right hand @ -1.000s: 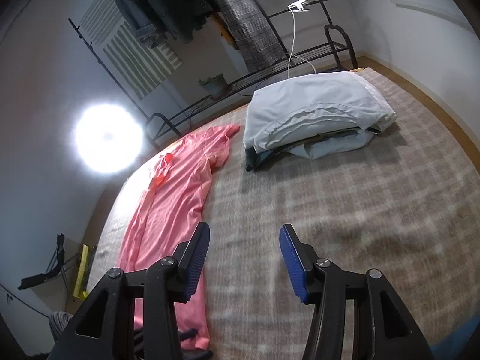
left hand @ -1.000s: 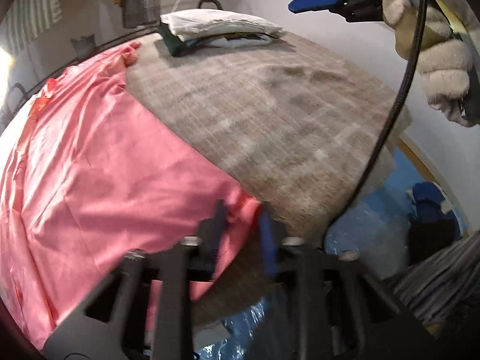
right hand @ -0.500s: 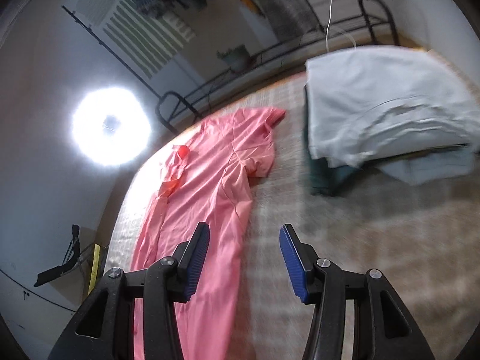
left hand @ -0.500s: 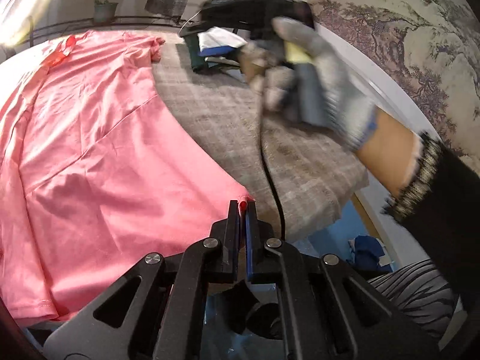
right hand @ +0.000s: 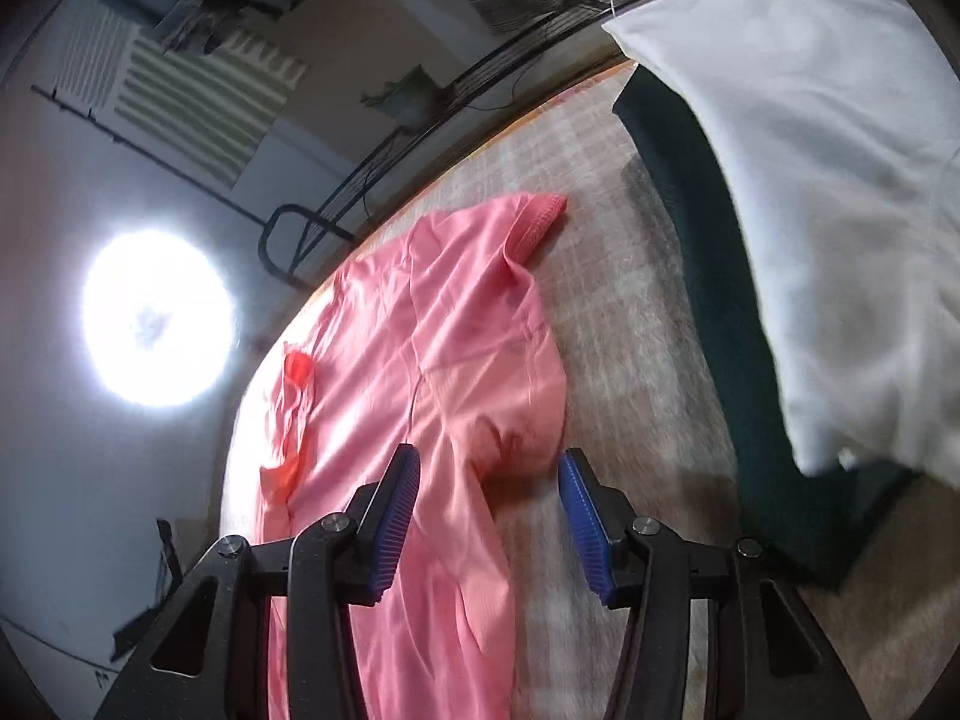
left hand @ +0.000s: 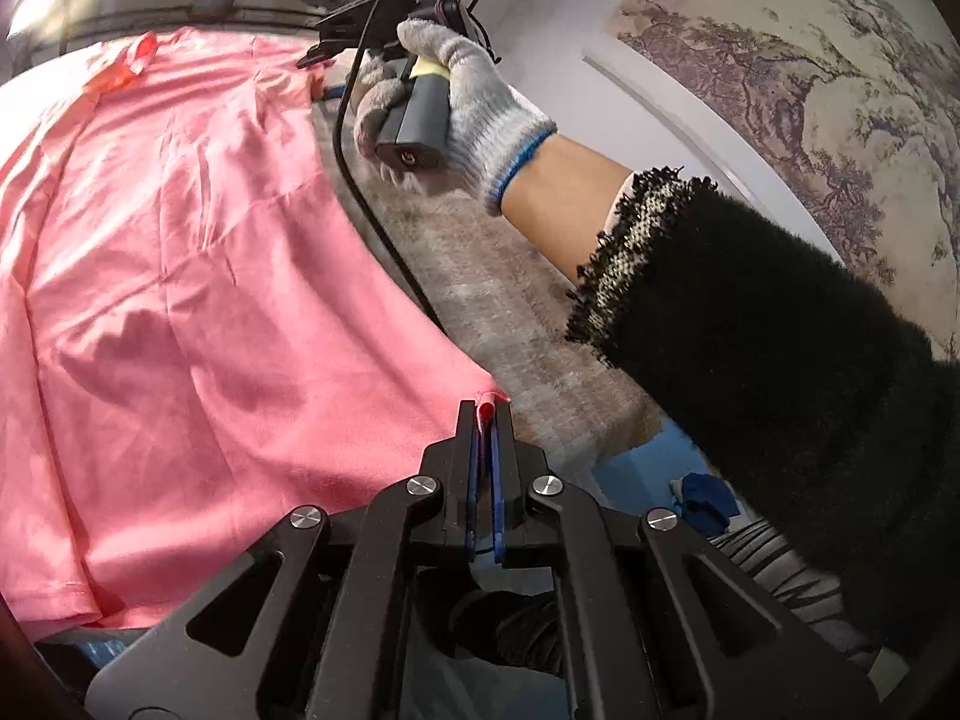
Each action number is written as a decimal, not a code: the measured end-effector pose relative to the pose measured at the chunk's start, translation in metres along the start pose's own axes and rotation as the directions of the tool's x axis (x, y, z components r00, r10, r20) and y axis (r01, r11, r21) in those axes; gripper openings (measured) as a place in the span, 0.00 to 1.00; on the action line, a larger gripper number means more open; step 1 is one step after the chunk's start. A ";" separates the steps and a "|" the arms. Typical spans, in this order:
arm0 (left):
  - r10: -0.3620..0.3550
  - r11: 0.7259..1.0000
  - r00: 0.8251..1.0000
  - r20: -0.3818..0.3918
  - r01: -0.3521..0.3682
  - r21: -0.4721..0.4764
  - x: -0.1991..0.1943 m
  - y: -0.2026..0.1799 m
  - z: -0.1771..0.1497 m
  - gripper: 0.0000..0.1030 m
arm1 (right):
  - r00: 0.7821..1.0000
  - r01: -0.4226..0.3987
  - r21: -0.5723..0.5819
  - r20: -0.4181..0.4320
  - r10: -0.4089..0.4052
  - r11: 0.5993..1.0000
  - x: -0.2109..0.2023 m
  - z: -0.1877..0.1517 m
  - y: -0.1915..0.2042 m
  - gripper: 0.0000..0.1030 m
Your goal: Fold small clothes
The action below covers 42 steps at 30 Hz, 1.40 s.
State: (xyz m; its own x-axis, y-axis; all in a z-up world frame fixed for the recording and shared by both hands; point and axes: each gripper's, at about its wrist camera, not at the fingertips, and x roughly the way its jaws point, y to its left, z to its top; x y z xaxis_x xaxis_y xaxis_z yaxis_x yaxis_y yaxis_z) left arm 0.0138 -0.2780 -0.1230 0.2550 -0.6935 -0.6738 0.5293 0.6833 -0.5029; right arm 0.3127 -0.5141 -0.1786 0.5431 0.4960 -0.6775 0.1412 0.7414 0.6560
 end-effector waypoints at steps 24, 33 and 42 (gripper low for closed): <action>0.086 0.967 0.990 0.108 -0.056 -0.250 -0.072 0.075 -0.043 0.00 | 0.933 0.351 -0.481 0.106 -0.344 0.803 0.044 -0.019 0.152 0.03; 0.168 0.948 0.982 0.087 -0.137 -0.287 -0.082 0.094 -0.066 0.00 | 0.930 0.319 -0.636 0.066 -0.363 0.703 0.102 -0.060 0.215 0.03; 0.195 0.967 0.978 0.068 -0.180 -0.181 -0.098 0.086 -0.068 0.01 | 0.957 0.143 -0.635 -0.106 -0.269 0.759 0.116 -0.071 0.206 0.27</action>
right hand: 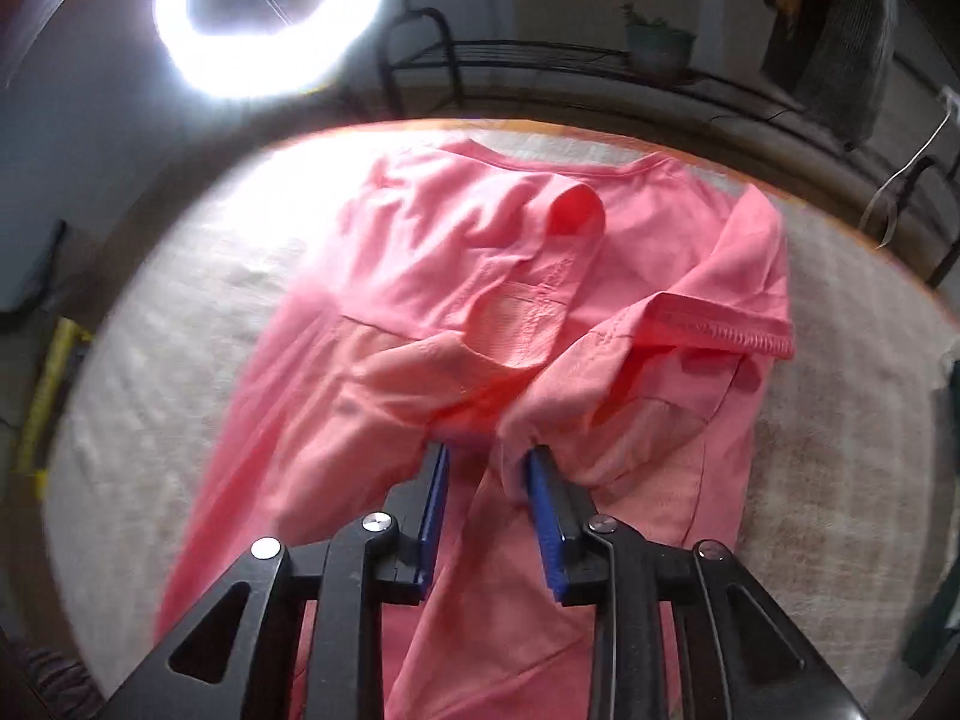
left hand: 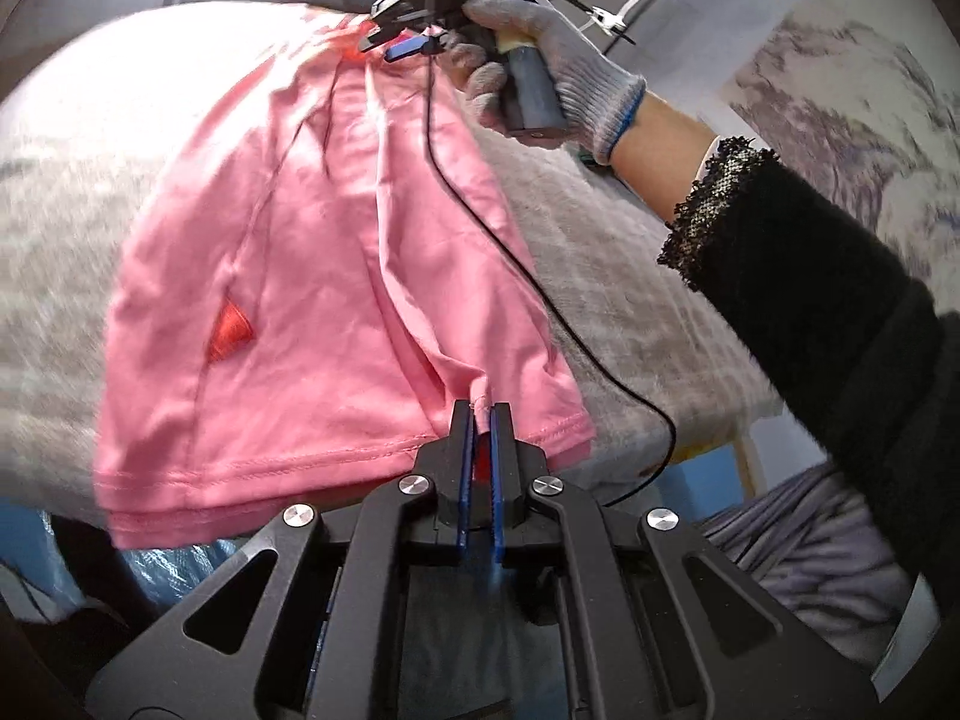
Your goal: Fold small clothes
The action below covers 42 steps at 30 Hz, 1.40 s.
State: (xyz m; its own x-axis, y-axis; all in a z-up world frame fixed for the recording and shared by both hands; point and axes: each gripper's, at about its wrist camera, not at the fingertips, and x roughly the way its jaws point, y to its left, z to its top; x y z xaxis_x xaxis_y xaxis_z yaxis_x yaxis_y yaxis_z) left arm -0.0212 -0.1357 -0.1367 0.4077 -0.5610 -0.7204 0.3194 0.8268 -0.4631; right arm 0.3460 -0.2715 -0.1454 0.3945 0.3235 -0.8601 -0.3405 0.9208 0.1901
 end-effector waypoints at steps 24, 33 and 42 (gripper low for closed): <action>0.131 0.991 0.980 0.150 -0.125 -0.045 -0.071 0.090 0.102 0.13 | 0.993 -0.082 0.332 0.113 0.046 0.940 -0.009 0.043 -0.140 0.06; 0.140 0.988 0.977 0.158 -0.129 -0.079 -0.075 0.101 0.109 0.13 | 0.977 -0.156 0.213 0.180 0.118 0.965 -0.033 0.098 -0.101 0.00; 0.163 0.981 0.974 0.157 -0.144 -0.127 -0.078 0.114 0.110 0.13 | 0.992 -0.099 0.137 0.087 0.088 0.986 0.039 0.120 -0.048 0.00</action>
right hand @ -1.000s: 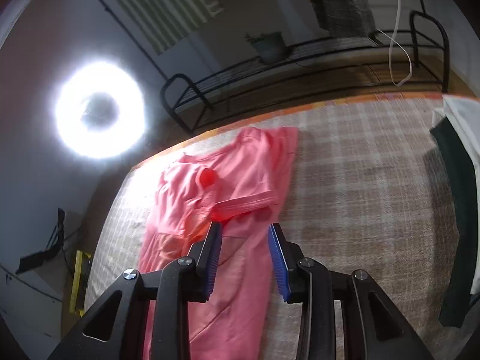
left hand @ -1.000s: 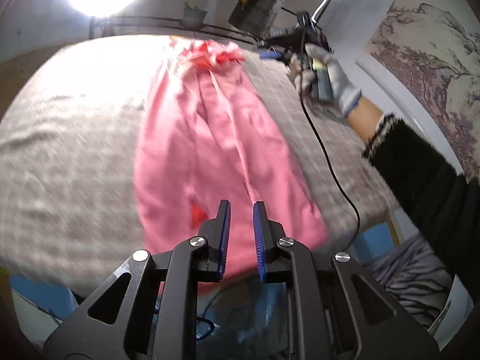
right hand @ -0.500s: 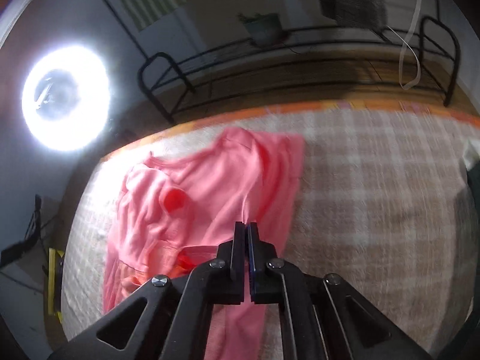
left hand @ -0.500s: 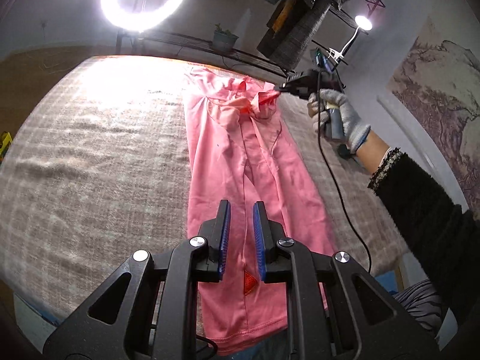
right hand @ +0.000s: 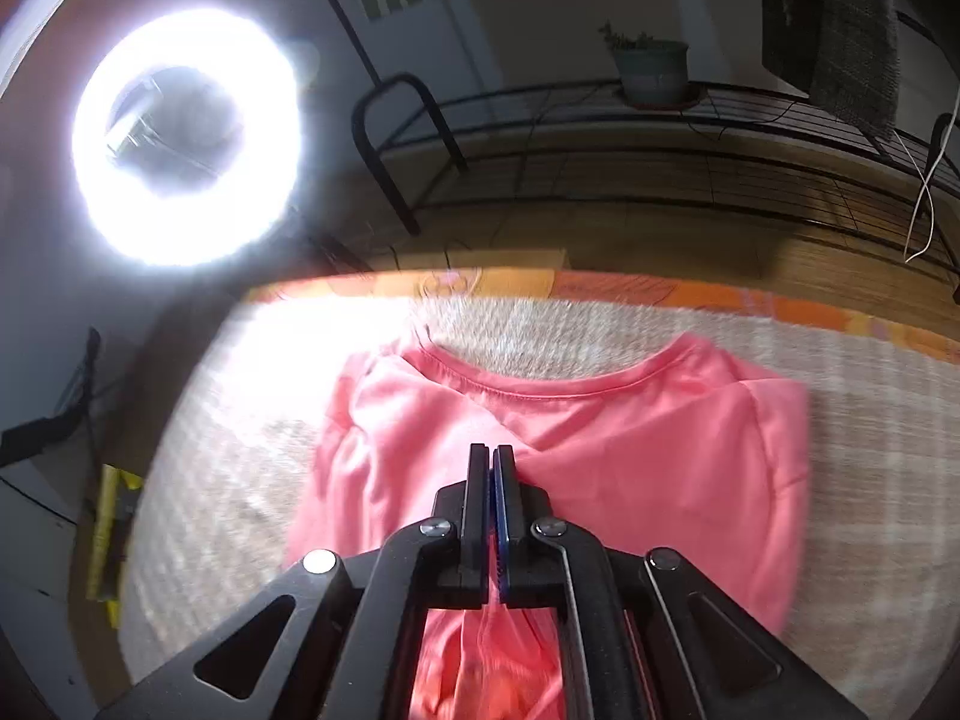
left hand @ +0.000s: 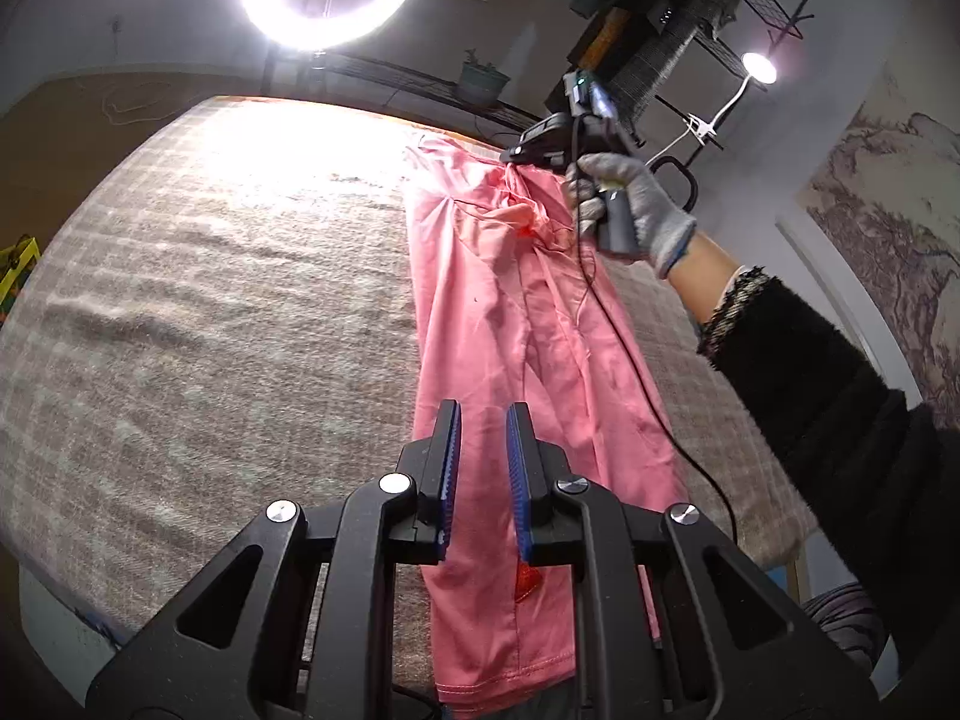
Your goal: Fold small clothes
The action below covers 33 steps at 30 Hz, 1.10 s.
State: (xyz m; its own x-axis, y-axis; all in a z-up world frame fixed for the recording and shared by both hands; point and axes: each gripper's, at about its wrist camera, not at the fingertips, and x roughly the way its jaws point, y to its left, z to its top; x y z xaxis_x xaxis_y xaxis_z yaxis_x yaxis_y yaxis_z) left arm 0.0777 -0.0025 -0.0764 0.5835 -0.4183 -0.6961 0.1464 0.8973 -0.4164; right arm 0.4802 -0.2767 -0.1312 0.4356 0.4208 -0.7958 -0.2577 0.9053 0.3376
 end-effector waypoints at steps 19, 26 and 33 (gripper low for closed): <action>-0.010 1.000 0.999 -0.044 0.008 -0.028 -0.012 0.016 -0.022 0.32 | 0.978 -0.085 0.167 0.201 0.051 0.982 -0.218 -0.116 -0.017 0.31; -0.050 0.996 0.989 -0.137 0.039 -0.086 -0.008 0.031 -0.053 0.32 | 0.992 -0.058 0.200 0.125 0.033 0.978 -0.273 -0.253 0.003 0.35; -0.114 0.984 0.964 -0.240 0.077 -0.159 0.004 0.037 -0.091 0.32 | 0.994 -0.089 0.263 -0.038 0.102 0.961 -0.254 -0.369 0.022 0.38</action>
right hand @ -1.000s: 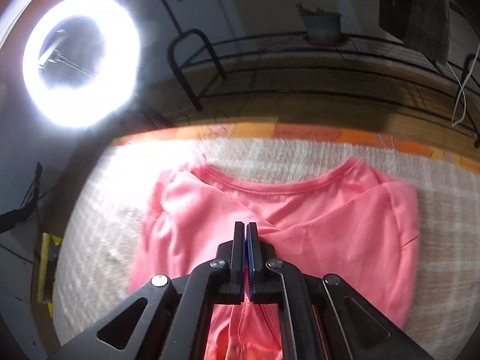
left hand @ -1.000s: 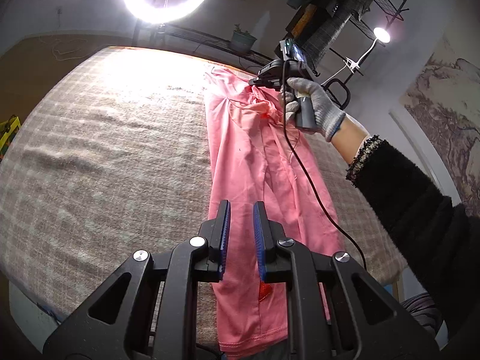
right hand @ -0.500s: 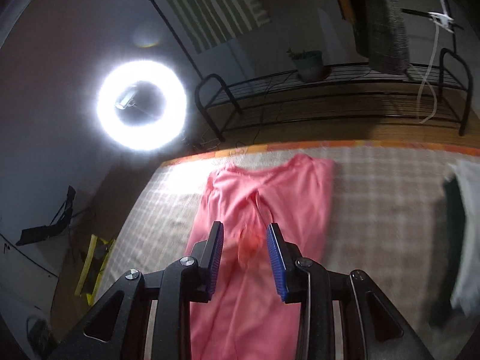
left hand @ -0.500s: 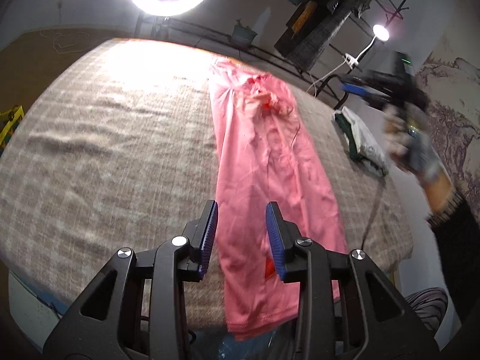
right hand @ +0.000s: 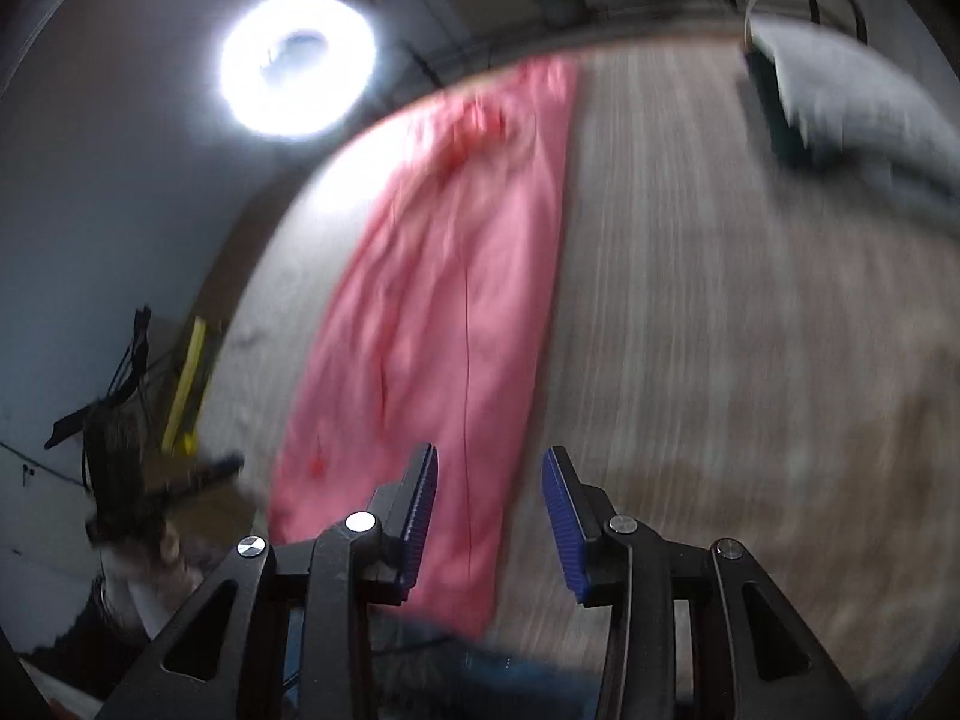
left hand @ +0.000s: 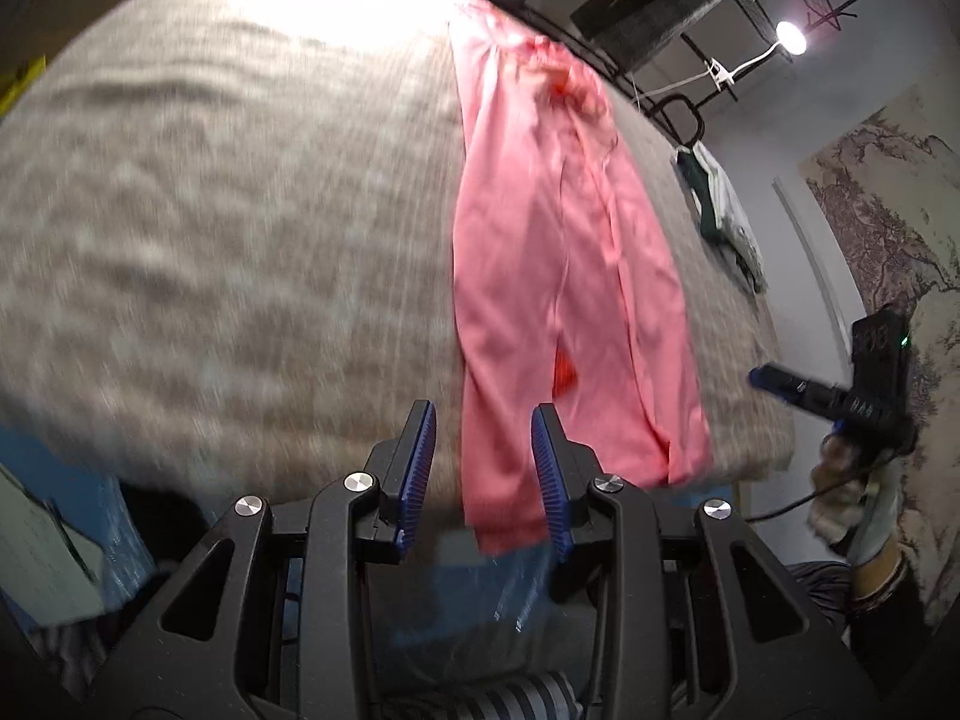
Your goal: Fold small clothes
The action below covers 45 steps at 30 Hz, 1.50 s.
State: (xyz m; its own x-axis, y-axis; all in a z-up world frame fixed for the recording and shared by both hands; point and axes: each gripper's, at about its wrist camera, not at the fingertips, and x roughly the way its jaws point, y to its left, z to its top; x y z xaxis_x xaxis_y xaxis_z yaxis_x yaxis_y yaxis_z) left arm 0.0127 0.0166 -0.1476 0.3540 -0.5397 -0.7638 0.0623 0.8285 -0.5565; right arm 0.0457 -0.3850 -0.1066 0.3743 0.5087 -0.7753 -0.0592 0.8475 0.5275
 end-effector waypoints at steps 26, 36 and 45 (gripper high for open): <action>-0.198 0.980 0.980 0.001 0.198 0.000 -0.019 -0.026 -0.006 0.01 | 0.935 -0.354 0.109 0.036 0.352 0.929 -0.006 -0.068 -0.003 0.02; -0.068 0.997 0.994 -0.088 0.071 0.024 0.017 -0.019 -0.021 0.01 | 0.979 -0.152 0.127 -0.117 0.167 0.980 0.035 -0.084 -0.015 0.02; -0.110 0.993 0.992 -0.060 0.111 0.026 0.003 -0.031 -0.010 0.01 | 0.970 -0.217 0.161 -0.080 0.231 0.963 0.026 -0.068 -0.011 0.02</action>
State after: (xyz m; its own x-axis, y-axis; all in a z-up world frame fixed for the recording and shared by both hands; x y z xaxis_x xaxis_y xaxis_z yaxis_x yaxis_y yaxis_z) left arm 0.0021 -0.0122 -0.1357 0.2887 -0.6352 -0.7164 0.1251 0.7669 -0.6295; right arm -0.0068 -0.3706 -0.1561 0.2753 0.7015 -0.6574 0.0107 0.6815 0.7318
